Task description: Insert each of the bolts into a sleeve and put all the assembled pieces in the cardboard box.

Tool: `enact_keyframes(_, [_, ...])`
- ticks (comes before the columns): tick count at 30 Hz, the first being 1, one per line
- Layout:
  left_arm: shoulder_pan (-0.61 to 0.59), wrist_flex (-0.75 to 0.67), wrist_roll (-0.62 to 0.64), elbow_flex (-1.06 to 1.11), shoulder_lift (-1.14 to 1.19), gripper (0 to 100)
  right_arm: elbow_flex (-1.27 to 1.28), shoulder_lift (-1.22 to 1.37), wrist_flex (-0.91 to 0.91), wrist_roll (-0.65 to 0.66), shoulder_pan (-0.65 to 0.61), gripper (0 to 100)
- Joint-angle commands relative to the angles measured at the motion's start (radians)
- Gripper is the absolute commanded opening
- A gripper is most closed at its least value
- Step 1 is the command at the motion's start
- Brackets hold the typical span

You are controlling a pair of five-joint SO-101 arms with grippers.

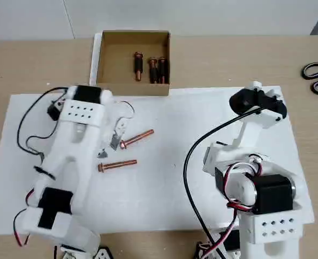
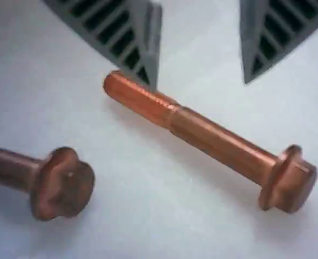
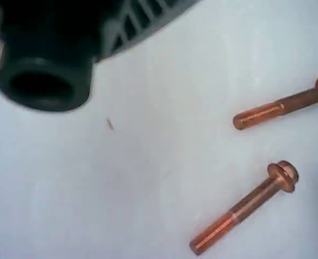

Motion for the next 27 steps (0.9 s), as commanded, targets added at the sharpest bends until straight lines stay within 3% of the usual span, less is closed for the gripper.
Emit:
enact_keyframes(1, [0.023, 0.009, -0.008, 0.004, 0.057, 10, -0.005, -0.010, -0.004, -0.009, 0.008, 0.2])
enact_keyframes(27, [0.021, 0.025, -0.037, 0.008, 0.138, 10, 0.051, -0.016, -0.035, -0.009, 0.010, 0.3])
